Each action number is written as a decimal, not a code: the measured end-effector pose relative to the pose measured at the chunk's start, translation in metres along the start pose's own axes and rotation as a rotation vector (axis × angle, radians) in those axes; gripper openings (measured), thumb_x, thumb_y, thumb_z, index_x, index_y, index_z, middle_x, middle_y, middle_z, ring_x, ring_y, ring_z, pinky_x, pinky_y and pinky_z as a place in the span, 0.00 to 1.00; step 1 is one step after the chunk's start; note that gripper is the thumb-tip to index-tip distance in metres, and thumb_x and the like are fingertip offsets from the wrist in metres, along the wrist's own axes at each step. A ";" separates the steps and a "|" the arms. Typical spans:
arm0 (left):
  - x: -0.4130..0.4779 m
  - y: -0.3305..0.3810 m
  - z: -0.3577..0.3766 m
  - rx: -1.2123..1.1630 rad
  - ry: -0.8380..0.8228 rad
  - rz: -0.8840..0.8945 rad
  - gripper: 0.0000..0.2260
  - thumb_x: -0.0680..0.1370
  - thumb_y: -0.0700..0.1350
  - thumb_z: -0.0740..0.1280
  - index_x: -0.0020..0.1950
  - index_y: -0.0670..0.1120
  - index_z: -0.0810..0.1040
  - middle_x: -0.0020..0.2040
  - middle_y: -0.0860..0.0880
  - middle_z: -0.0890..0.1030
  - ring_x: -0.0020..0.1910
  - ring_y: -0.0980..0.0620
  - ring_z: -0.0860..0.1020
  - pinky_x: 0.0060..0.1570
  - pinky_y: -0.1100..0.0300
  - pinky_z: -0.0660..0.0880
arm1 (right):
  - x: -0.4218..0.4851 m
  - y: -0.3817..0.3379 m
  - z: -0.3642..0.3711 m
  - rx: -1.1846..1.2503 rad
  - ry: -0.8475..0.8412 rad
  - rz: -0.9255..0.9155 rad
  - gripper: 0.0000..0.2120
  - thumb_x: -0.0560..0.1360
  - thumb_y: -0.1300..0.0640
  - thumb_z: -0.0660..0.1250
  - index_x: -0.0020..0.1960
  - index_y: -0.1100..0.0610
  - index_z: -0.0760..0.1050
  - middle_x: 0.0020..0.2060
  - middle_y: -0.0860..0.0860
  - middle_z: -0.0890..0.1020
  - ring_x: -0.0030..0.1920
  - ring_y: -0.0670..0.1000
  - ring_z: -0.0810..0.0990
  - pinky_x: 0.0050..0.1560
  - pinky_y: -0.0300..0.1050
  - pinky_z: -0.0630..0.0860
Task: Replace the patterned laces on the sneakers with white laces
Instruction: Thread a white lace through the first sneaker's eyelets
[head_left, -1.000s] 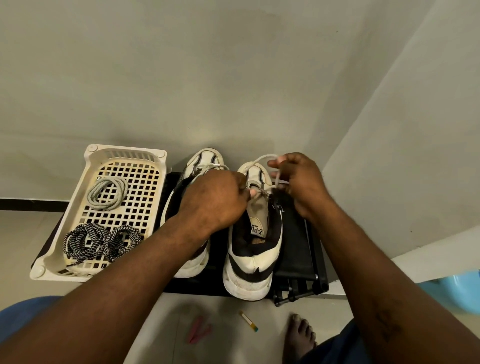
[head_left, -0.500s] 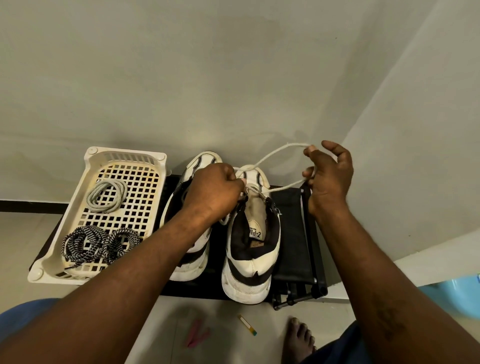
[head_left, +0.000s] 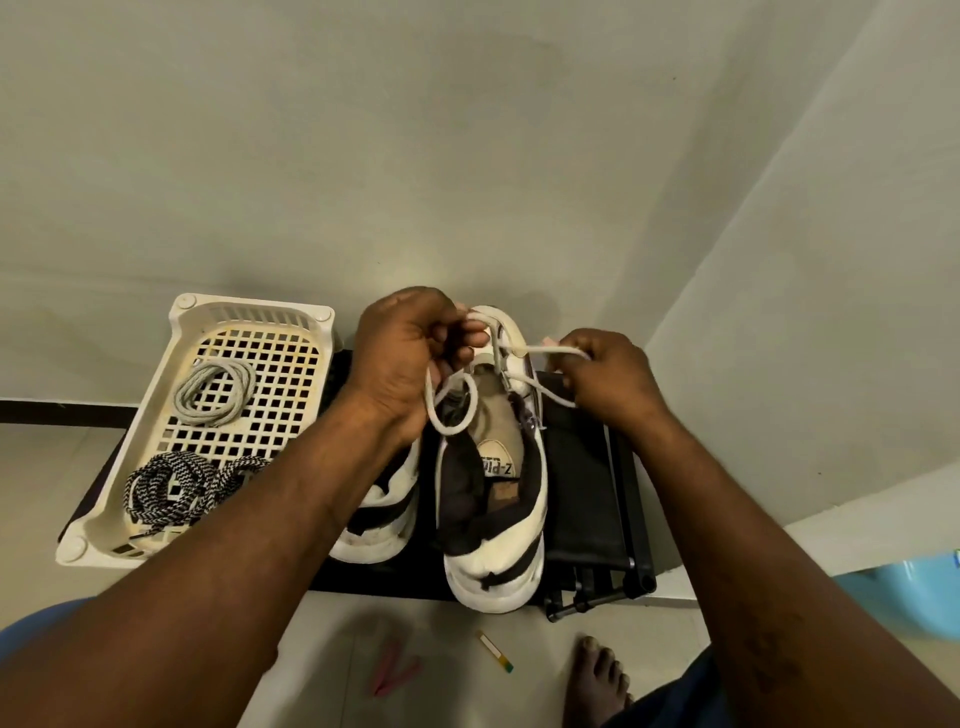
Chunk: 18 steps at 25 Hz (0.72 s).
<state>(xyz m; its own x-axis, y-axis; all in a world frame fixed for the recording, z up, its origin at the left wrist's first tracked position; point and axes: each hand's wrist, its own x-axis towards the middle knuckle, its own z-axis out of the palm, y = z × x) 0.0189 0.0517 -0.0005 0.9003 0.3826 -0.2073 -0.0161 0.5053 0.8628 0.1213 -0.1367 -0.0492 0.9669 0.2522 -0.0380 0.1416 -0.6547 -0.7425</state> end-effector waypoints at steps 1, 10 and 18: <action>0.000 0.005 -0.001 -0.003 -0.011 0.009 0.03 0.73 0.37 0.65 0.41 0.37 0.76 0.34 0.42 0.81 0.31 0.49 0.80 0.31 0.61 0.74 | 0.002 0.000 -0.001 0.113 0.060 0.071 0.13 0.81 0.50 0.67 0.41 0.53 0.84 0.29 0.48 0.82 0.27 0.47 0.77 0.34 0.44 0.74; -0.005 -0.001 -0.002 0.845 0.002 0.085 0.04 0.76 0.39 0.70 0.45 0.43 0.75 0.36 0.47 0.86 0.29 0.50 0.84 0.28 0.60 0.76 | -0.003 -0.020 -0.025 1.356 -0.079 0.017 0.14 0.82 0.57 0.57 0.58 0.58 0.81 0.40 0.54 0.85 0.30 0.50 0.77 0.39 0.43 0.73; -0.002 -0.015 -0.007 1.371 -0.185 0.053 0.15 0.70 0.64 0.77 0.42 0.53 0.84 0.39 0.55 0.84 0.42 0.56 0.81 0.45 0.57 0.77 | -0.010 -0.020 -0.027 1.550 -0.268 -0.010 0.30 0.74 0.30 0.58 0.42 0.57 0.77 0.56 0.58 0.85 0.61 0.63 0.82 0.54 0.52 0.76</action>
<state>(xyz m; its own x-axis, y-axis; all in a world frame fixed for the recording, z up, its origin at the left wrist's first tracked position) 0.0140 0.0490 -0.0159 0.9580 0.2155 -0.1894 0.2869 -0.7043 0.6494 0.1151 -0.1458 -0.0160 0.8792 0.4762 -0.0169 -0.3621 0.6447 -0.6733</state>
